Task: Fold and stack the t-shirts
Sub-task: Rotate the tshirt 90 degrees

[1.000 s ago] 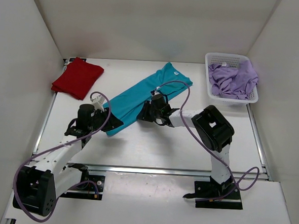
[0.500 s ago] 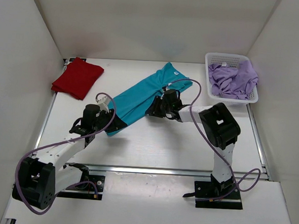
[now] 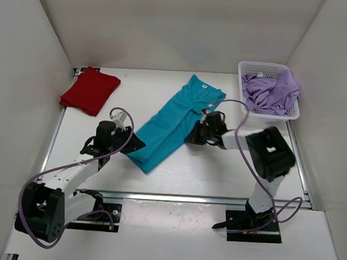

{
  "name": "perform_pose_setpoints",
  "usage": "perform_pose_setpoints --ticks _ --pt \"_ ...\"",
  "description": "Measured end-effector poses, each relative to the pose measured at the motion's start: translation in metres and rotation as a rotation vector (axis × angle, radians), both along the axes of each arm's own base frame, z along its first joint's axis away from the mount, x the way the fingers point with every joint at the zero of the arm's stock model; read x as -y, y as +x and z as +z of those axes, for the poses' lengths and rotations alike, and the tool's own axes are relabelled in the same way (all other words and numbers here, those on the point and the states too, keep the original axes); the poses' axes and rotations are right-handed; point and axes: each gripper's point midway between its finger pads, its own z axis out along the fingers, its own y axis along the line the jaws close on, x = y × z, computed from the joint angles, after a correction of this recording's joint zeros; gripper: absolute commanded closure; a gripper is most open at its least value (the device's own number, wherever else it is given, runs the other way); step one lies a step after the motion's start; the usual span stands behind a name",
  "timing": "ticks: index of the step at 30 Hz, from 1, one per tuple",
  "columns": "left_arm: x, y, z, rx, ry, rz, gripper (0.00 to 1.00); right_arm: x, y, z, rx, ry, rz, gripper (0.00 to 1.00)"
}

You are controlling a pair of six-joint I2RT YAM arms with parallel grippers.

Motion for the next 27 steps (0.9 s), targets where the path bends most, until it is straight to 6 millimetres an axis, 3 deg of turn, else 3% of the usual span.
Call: perform_pose_setpoints --ticks 2,4,5,7,10,12,15,19,24,27 --pt "0.0 -0.002 -0.002 -0.007 0.008 -0.004 0.64 0.042 -0.021 -0.002 -0.025 -0.019 -0.048 0.98" --pt "0.001 -0.004 -0.005 -0.011 0.023 -0.011 0.63 0.081 -0.035 -0.002 -0.041 -0.026 -0.115 0.73" --pt "0.003 -0.006 -0.007 -0.012 0.031 -0.02 0.63 0.096 -0.038 0.001 -0.04 -0.021 -0.147 0.68" --pt "0.008 -0.013 -0.012 -0.017 0.049 -0.042 0.61 0.116 -0.039 0.006 -0.014 -0.039 -0.181 0.57" --pt "0.009 -0.023 -0.026 -0.033 0.089 -0.061 0.53 0.125 -0.03 0.012 0.001 -0.085 -0.188 0.48" --pt "0.005 -0.03 -0.038 -0.058 0.109 -0.06 0.49 0.127 -0.012 0.016 0.013 -0.127 -0.193 0.46" --pt "0.004 -0.038 -0.05 -0.097 0.135 -0.074 0.45 0.129 0.03 0.024 0.063 -0.178 -0.226 0.44" --pt "0.02 -0.052 -0.058 -0.114 0.149 -0.151 0.45 0.139 0.079 0.028 0.118 -0.249 -0.299 0.44" --pt "0.038 -0.069 -0.068 -0.143 0.155 -0.239 0.45 0.151 0.114 0.019 0.121 -0.293 -0.349 0.44" --pt "0.047 -0.075 -0.072 -0.151 0.152 -0.278 0.45 0.155 0.134 0.012 0.118 -0.301 -0.36 0.67"
